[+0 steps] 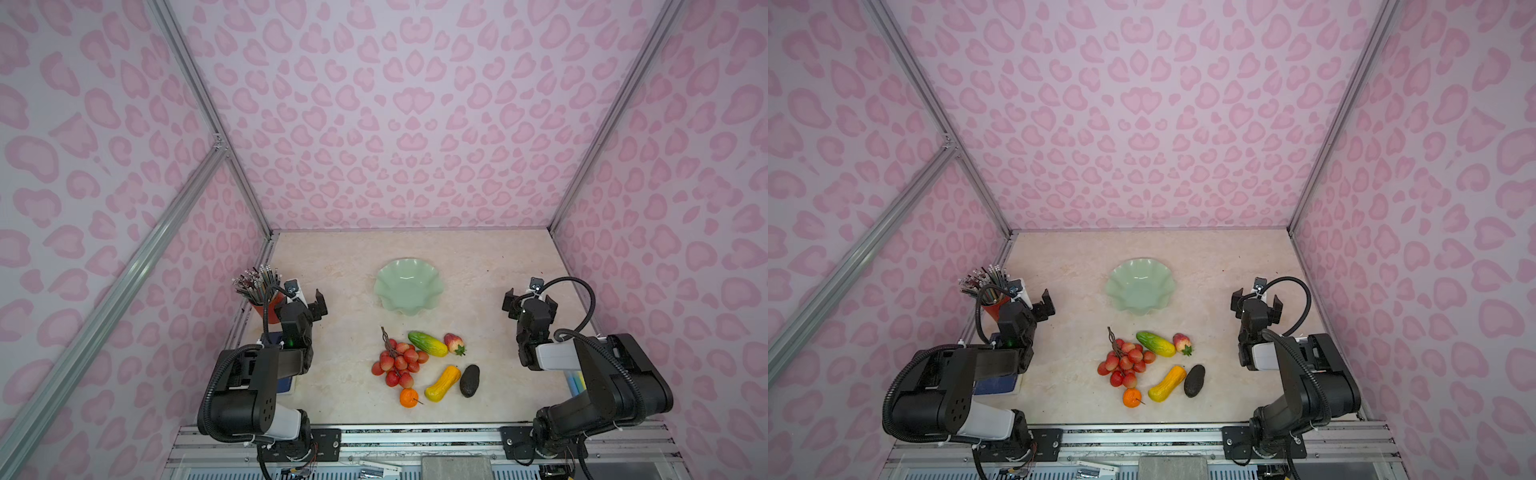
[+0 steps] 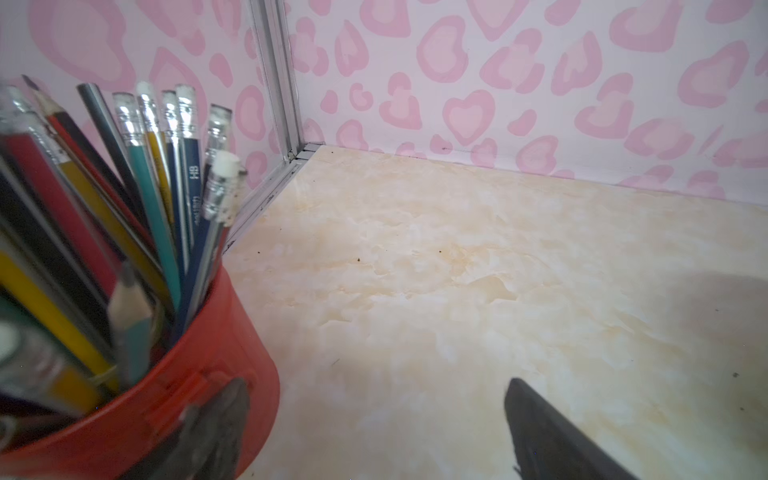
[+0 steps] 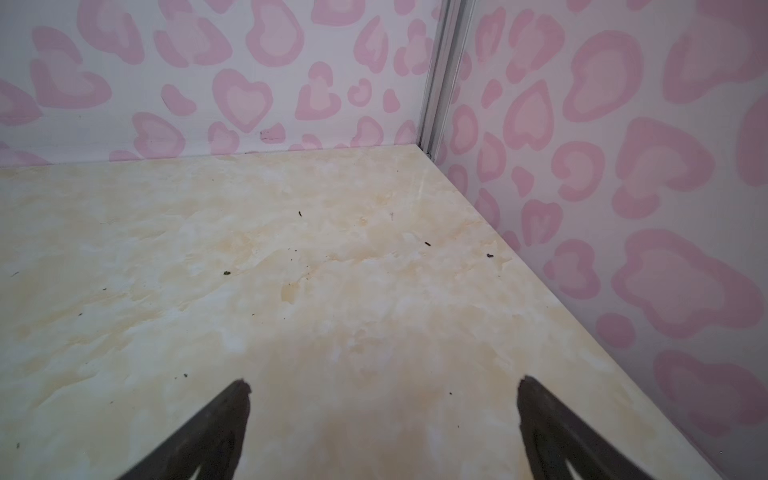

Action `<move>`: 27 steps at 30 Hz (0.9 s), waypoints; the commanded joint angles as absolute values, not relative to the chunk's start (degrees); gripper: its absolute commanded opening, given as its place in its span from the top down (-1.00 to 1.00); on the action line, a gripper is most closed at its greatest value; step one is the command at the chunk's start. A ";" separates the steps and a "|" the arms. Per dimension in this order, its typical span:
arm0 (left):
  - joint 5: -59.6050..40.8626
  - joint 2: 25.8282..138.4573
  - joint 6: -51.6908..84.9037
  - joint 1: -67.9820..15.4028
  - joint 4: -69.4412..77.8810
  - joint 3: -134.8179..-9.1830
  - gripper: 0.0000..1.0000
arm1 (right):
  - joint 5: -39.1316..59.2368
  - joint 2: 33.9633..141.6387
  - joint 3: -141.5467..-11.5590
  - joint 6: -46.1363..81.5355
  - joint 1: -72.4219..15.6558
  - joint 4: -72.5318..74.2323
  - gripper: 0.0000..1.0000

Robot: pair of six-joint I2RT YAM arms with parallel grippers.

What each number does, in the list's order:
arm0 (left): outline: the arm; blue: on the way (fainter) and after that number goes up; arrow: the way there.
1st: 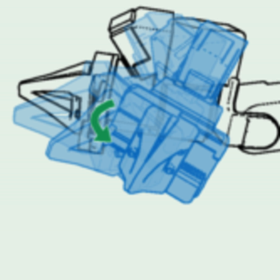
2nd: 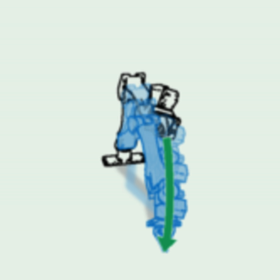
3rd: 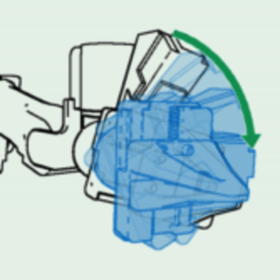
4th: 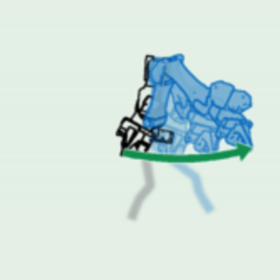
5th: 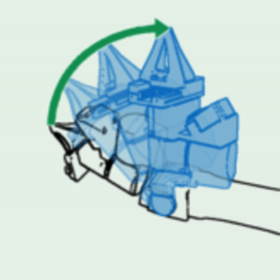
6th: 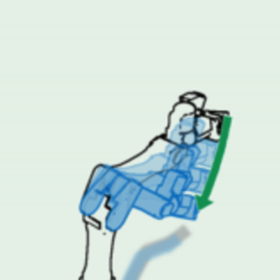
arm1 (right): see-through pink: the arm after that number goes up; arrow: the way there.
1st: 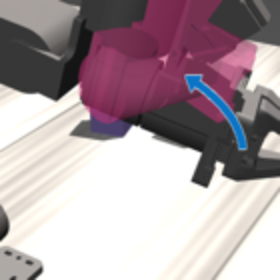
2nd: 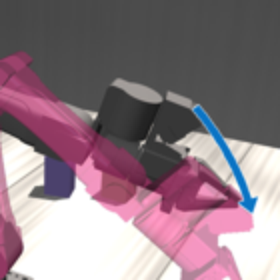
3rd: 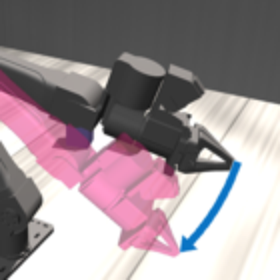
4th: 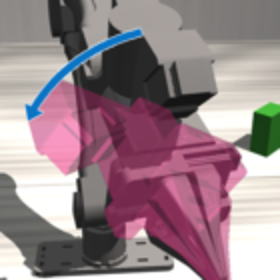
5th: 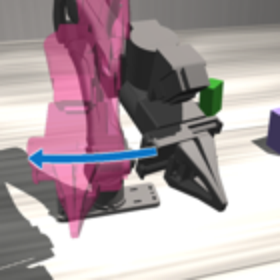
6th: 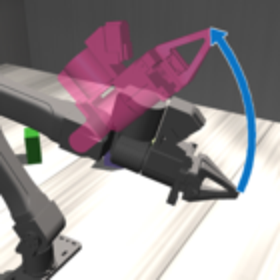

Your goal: Place and organize the fake fruits in the fruit bowl

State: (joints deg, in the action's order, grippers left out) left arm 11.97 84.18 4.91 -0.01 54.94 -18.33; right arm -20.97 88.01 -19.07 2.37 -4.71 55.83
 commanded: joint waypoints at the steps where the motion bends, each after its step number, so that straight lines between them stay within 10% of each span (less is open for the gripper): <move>1: 11.82 84.15 4.76 0.00 56.87 -18.37 -0.94 | -20.67 88.29 -19.17 2.64 -4.49 56.44 -1.00; 27: 11.78 84.20 4.92 0.00 56.78 -18.46 -0.94 | -19.42 88.20 -19.42 2.90 -3.87 55.76 -1.00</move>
